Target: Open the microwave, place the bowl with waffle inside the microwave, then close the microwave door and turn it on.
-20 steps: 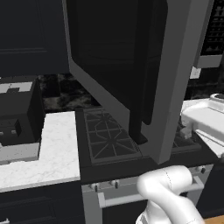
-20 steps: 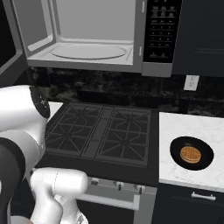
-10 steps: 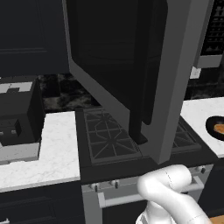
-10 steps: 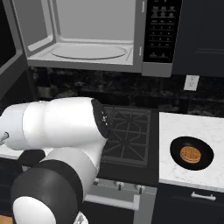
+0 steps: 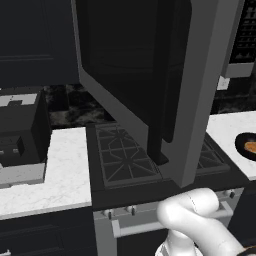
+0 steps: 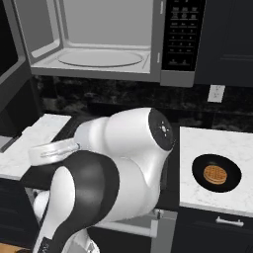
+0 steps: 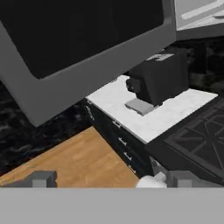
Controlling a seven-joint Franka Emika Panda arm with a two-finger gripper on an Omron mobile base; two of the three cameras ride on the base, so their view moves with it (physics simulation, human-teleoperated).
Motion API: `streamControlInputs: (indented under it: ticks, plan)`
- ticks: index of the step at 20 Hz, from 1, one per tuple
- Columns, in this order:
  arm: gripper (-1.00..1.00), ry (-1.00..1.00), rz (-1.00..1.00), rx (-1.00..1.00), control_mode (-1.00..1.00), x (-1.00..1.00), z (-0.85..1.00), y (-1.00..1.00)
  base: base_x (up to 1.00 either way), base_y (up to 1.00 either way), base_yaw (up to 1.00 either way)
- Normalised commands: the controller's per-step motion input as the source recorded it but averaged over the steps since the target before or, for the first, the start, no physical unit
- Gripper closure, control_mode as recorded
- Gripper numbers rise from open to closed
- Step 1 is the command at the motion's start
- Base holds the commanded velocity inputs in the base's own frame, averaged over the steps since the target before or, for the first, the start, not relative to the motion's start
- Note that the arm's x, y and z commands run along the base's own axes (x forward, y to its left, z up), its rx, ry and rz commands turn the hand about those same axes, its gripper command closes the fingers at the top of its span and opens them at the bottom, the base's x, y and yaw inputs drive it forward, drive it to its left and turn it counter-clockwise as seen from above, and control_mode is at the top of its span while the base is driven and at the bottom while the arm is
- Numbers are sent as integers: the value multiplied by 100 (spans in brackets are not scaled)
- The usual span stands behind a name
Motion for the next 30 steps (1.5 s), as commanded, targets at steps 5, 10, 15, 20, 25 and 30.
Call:
streamControlInputs:
  ticks: [5,10,15,20,25,30]
  plan:
    - [-100,0,-31,-36,-100,100,-76,-47,0,0,0]
    - [-100,11,-42,-50,-100,100,-42,-16,0,0,0]
    - [-100,11,-46,-39,-100,100,-46,-31,0,0,0]
    - [-100,15,-39,-26,-100,100,-43,-56,0,0,0]
    - [-100,21,-10,-7,-100,86,-15,-81,0,0,0]
    - [-100,19,0,0,-100,83,-15,-82,0,0,0]
